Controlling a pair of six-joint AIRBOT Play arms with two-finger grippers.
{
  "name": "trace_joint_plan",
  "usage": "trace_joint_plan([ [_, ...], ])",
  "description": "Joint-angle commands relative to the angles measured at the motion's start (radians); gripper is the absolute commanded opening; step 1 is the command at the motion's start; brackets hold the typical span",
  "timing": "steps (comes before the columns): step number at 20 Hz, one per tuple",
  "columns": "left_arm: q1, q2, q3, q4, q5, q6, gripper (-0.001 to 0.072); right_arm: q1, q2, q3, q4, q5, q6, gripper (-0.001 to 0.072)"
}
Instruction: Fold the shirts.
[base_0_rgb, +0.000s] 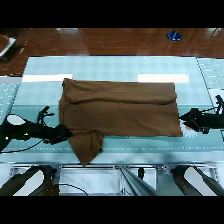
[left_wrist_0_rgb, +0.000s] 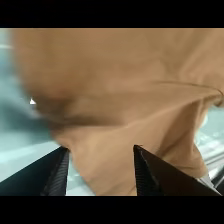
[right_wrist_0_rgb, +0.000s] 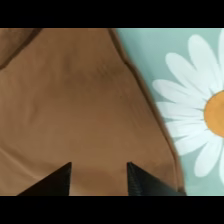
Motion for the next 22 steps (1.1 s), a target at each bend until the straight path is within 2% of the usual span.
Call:
trace_joint_plan([
  [1,-0.089,-0.043,-0.013,-0.008,0.096,-0.025,0.0504,-0.101,0.003,0.051,0.030,0.059,-0.005,0.0411],
  [2,-0.111,-0.064,-0.013,-0.027,0.108,-0.022,0.0428,-0.157,0.003,0.072,-0.010,0.094,-0.003,0.0411],
  [3,-0.132,-0.083,-0.012,-0.039,0.103,0.013,0.0169,-0.212,0.003,0.069,-0.061,0.121,0.004,0.0411],
  [4,-0.151,-0.100,-0.012,-0.046,0.099,0.063,0.0019,-0.237,0.003,0.042,-0.120,0.125,0.031,0.0411],
  [6,-0.178,-0.113,-0.012,-0.048,0.099,0.067,0.0014,-0.241,0.003,-0.062,-0.192,0.111,0.054,0.0410],
  [9,-0.181,-0.112,-0.011,-0.059,0.101,0.067,0.0015,-0.241,0.003,-0.146,-0.213,0.082,0.065,0.0411],
  [15,-0.181,-0.112,-0.011,-0.059,0.102,0.067,0.0015,-0.239,-0.009,-0.145,-0.049,0.051,-0.009,0.0411],
  [20,-0.181,-0.112,-0.008,-0.060,0.108,0.067,0.0015,-0.146,-0.131,-0.145,-0.044,0.030,-0.016,0.0411],
  [22,-0.181,-0.112,-0.008,-0.071,0.108,0.067,0.0015,-0.095,-0.179,-0.145,0.006,-0.009,-0.021,0.0411],
])
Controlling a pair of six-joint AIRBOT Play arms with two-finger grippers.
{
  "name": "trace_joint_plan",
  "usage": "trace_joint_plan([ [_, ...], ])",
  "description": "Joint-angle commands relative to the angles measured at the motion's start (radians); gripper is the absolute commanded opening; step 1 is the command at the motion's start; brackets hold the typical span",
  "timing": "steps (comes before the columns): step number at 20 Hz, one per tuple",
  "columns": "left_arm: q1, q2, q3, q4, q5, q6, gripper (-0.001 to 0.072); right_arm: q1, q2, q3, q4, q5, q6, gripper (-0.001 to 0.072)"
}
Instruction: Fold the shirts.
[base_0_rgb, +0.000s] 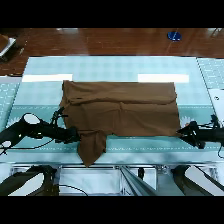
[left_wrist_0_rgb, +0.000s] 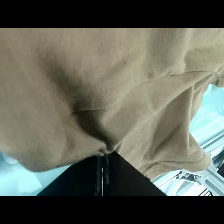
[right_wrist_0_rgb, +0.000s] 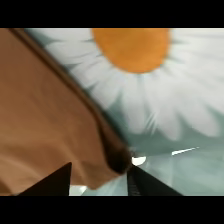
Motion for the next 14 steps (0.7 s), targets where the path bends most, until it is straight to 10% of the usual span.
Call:
trace_joint_plan([
  [1,0.000,0.000,0.001,0.001,0.033,0.000,0.0015,0.082,-0.079,-0.001,0.077,-0.082,-0.014,0.0411],
  [4,0.000,0.000,0.003,-0.014,0.033,0.000,0.0015,0.151,-0.108,0.014,0.116,-0.129,-0.019,0.0360],
  [6,0.038,0.000,0.047,-0.010,0.026,0.015,0.0015,0.193,-0.116,0.066,0.115,-0.105,-0.051,0.0025],
  [14,0.231,-0.051,0.468,-0.216,-0.018,0.083,0.0015,0.299,-0.167,0.417,0.111,-0.051,-0.051,0.0031],
])
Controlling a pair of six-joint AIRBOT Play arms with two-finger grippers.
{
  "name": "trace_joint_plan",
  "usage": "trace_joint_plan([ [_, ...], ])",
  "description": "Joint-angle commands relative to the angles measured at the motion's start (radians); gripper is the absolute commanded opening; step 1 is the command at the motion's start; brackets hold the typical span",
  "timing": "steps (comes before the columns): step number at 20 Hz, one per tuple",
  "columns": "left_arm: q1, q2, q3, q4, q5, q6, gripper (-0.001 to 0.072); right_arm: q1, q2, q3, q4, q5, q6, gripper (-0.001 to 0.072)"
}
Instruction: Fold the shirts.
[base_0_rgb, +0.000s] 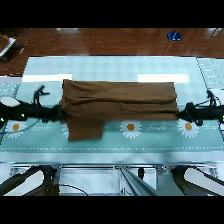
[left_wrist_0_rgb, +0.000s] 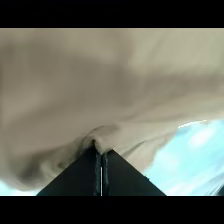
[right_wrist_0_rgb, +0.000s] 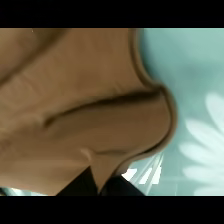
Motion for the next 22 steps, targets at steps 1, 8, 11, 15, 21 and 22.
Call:
trace_joint_plan([
  [1,0.011,-0.070,0.190,-0.160,0.044,0.045,0.0015,0.070,-0.068,0.157,0.005,-0.026,0.025,0.0031],
  [8,-0.057,-0.485,0.620,-0.158,0.048,-0.058,0.0015,0.166,-0.323,0.500,0.008,-0.046,0.082,0.0031],
  [11,-0.059,-0.626,0.752,-0.155,0.035,-0.107,0.0015,0.171,-0.410,0.590,0.009,-0.061,0.108,0.0031],
  [15,-0.071,-0.698,0.800,-0.155,0.034,-0.108,0.0022,0.171,-0.484,0.626,0.039,-0.101,0.110,0.0120],
  [21,0.004,-0.692,0.907,0.049,-0.157,-0.233,0.0507,0.143,-0.488,0.682,-0.090,-0.007,0.076,0.0413],
  [22,0.038,-0.668,0.927,0.147,-0.208,-0.264,0.0507,0.123,-0.473,0.694,-0.151,0.028,0.095,0.0413],
])
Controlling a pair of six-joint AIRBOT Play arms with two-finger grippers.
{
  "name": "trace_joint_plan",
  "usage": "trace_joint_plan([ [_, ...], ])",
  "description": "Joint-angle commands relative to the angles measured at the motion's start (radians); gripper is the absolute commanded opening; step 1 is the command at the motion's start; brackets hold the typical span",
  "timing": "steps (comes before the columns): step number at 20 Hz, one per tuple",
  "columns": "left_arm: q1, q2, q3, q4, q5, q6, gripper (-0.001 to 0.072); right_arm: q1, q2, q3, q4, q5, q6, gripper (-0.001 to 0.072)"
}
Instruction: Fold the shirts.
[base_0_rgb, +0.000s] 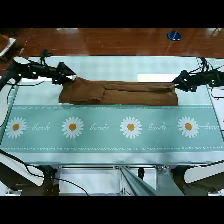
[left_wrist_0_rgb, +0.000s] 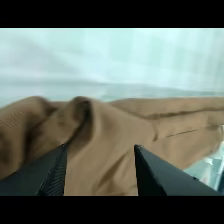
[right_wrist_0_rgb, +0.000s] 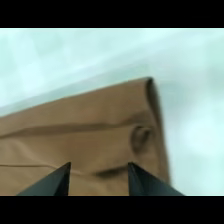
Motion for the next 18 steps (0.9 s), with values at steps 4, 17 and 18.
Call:
trace_joint_plan([
  [4,0.153,0.206,-0.033,0.314,-0.161,-0.048,0.0508,-0.118,0.048,0.000,-0.274,0.137,0.092,0.0413],
  [17,-0.174,0.582,-0.716,-0.177,0.356,0.282,0.0507,0.040,-0.014,-0.160,0.105,-0.021,-0.010,0.0282],
  [18,-0.191,0.576,-0.716,-0.177,0.360,0.282,0.0494,0.040,-0.010,-0.159,0.124,0.015,-0.026,0.0042],
])
